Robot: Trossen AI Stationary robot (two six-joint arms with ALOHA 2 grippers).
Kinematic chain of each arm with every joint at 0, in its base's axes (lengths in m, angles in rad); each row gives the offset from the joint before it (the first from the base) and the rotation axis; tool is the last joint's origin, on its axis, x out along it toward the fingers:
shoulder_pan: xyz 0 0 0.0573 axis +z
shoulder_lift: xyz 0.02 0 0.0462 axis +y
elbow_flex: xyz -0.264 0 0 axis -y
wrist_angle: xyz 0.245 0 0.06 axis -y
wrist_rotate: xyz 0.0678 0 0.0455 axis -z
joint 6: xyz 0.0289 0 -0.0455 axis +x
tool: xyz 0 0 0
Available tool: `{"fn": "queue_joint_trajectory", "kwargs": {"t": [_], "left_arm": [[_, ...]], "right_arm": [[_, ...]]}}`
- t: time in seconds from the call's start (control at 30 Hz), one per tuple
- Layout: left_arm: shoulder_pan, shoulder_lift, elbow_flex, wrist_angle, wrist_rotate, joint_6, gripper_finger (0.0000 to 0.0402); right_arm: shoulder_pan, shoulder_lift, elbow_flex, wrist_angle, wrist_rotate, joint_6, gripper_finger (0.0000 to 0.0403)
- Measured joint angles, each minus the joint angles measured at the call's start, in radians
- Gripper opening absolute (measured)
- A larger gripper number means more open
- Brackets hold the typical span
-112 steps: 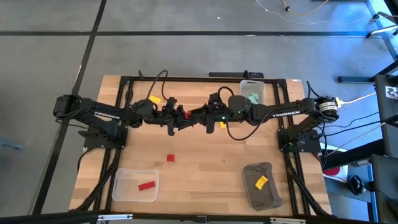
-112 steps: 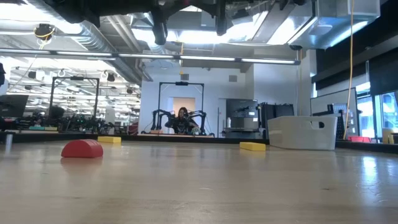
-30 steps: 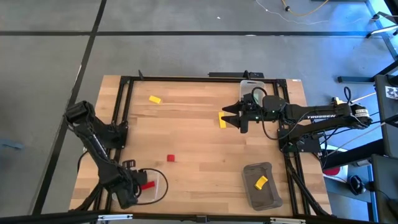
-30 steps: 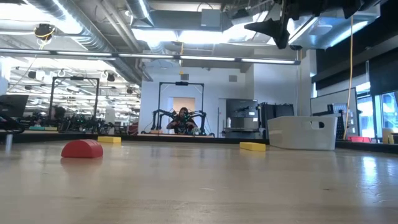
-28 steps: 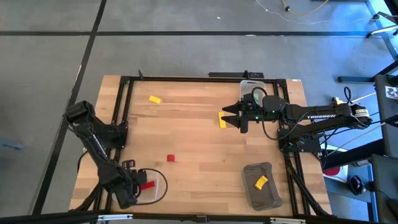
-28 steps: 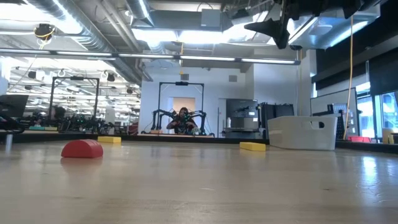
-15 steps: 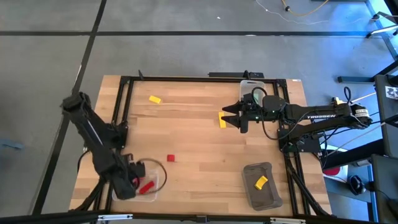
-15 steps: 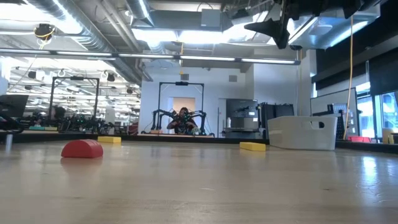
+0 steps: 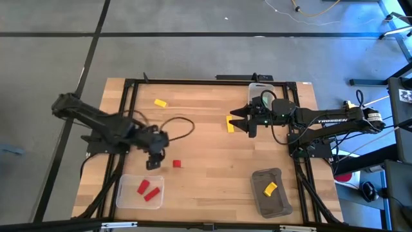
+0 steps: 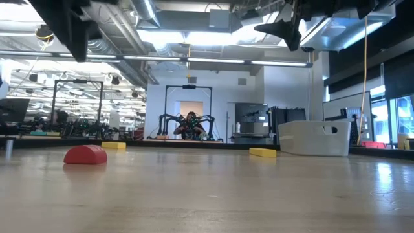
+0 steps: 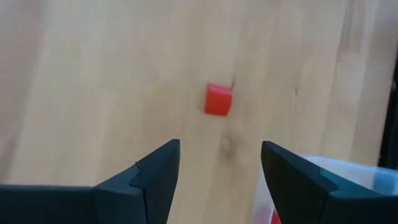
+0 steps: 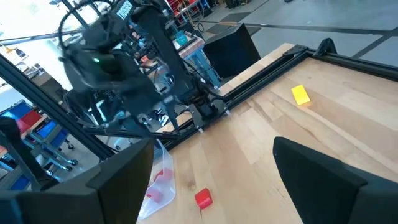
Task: Sort & place blocks by color
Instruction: Put the red block into the white bin
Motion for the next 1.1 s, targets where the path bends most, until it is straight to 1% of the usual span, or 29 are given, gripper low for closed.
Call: {"fn": "queue_joint_trajectory", "kwargs": {"t": [0.07, 0.13, 0.27, 0.43, 0.53, 0.6, 0.73, 0.93, 1.1], "left_arm": [[0.045, 0.052, 0.0, 0.031, 0.066, 0.051, 0.0216], [0.066, 0.101, 0.0, 0.047, 0.097, 0.092, 0.0216], [0.075, 0.193, 0.0, 0.108, 0.121, 0.142, 0.0218], [0.071, 0.284, 0.0, 0.252, 0.121, 0.148, 0.0244], [0.067, 0.338, 0.0, 0.261, 0.113, 0.15, 0.0267], [0.062, 0.374, 0.0, 0.256, 0.088, 0.146, 0.028], [0.045, 0.435, 0.0, 0.259, 0.058, 0.146, 0.0298], [0.025, 0.51, 0.0, 0.267, 0.032, 0.167, 0.03], [0.011, 0.562, 0.0, 0.267, -0.014, 0.17, 0.0296]], "right_arm": [[0.0, 0.0, 0.0, 0.0, 0.0, 0.0, 0.033], [0.0, 0.0, 0.0, -0.001, 0.0, 0.0, 0.033], [0.0, 0.0, 0.001, -0.01, -0.001, -0.002, 0.033], [0.0, 0.0, 0.001, -0.019, -0.001, -0.004, 0.033], [0.0, 0.0, 0.001, -0.026, -0.003, -0.004, 0.033], [0.0, 0.0, 0.001, -0.036, -0.005, -0.004, 0.033], [0.0, 0.0, 0.001, -0.056, -0.005, -0.005, 0.033], [0.0, 0.0, 0.001, -0.062, -0.004, -0.006, 0.033], [0.0, 0.0, 0.001, -0.062, -0.004, -0.024, 0.033]]}}
